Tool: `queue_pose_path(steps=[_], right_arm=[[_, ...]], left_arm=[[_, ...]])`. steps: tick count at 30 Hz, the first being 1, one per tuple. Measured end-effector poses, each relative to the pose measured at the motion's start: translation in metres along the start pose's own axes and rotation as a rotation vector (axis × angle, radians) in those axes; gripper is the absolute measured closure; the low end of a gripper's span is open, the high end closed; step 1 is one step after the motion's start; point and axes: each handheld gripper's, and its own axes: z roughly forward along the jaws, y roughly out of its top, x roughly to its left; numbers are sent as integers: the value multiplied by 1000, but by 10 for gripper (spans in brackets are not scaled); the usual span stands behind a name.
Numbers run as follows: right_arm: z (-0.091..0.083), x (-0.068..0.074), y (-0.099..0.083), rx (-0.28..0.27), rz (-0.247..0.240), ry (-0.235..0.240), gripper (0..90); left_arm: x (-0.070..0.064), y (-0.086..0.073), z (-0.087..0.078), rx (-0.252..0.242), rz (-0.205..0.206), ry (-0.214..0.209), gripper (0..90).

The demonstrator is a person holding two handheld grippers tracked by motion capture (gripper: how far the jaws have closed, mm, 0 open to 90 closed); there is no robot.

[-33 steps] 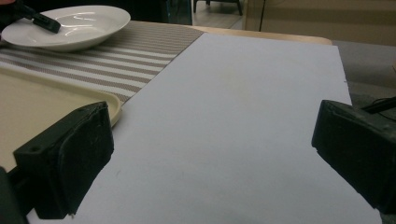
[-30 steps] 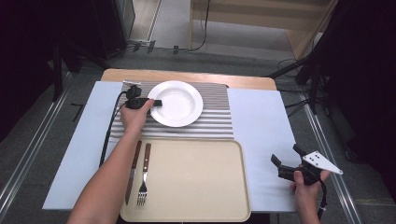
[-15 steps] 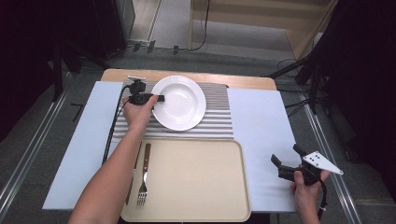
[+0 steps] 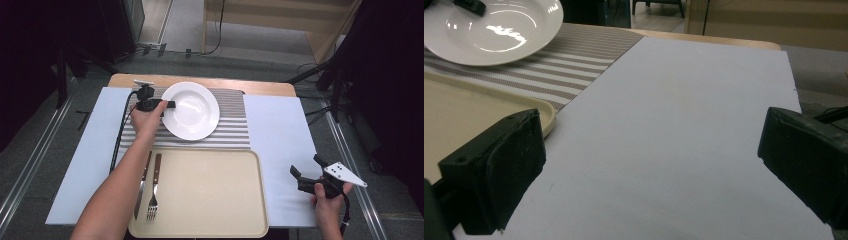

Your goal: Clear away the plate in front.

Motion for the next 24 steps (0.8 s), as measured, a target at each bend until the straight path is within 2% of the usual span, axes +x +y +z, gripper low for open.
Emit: queue_pose_path(steps=[2, 6, 15, 21, 24], right_arm=[[0, 0, 0, -1, 1, 0, 0], [0, 0, 0, -2, 0, 0, 0], [-1, 0, 0, -10, -4, 3, 0], [-2, 1, 0, -16, -4, 5, 0], [-2, 1, 0, -17, -5, 5, 0]], left_arm=[[0, 0, -1, -2, -1, -2, 821], [-1, 2, -5, -14, -15, -34, 819], [-10, 1, -13, -20, -2, -72, 818], [-12, -1, -18, -21, -15, -106, 816], [-13, -2, -21, -24, -10, -106, 816]])
